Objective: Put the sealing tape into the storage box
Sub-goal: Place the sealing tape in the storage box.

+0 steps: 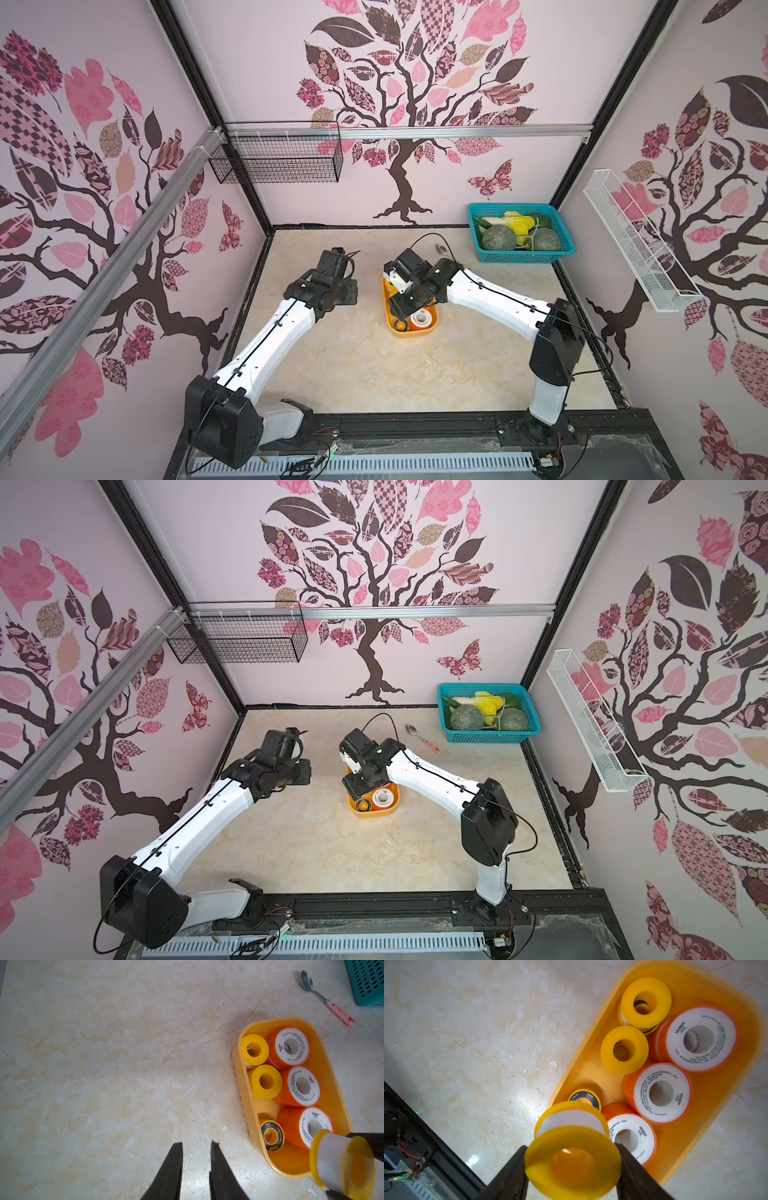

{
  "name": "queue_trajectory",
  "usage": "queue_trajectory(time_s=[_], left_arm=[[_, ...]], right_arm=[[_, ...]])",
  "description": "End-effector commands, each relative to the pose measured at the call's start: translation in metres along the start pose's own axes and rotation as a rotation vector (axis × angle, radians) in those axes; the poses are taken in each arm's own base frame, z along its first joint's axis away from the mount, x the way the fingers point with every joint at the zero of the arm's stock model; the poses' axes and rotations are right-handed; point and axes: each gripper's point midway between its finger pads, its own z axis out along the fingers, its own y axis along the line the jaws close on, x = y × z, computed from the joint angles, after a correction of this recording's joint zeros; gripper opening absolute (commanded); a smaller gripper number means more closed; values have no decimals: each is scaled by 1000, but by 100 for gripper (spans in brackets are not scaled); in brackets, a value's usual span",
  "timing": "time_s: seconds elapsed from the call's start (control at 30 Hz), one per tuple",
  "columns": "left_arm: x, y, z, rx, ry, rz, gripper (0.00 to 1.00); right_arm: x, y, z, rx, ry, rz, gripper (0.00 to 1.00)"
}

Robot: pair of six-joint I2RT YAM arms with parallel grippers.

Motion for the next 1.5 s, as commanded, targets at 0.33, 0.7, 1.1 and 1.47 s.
queue_trajectory(time_s=[0.33, 0.7, 1.1, 1.47], left_arm=[[-9, 3, -9, -15, -45, 3, 28], [-9, 4, -7, -16, -40, 3, 28], [-9, 4, -8, -16, -40, 5, 28], [-8, 3, -7, -15, -36, 6, 28]], right_arm=[[7, -12, 41, 59, 94, 11, 65], [12, -16, 58, 81, 132, 14, 65], [14, -19, 64, 102, 156, 7, 67], [10, -14, 60, 131, 150, -43, 68]])
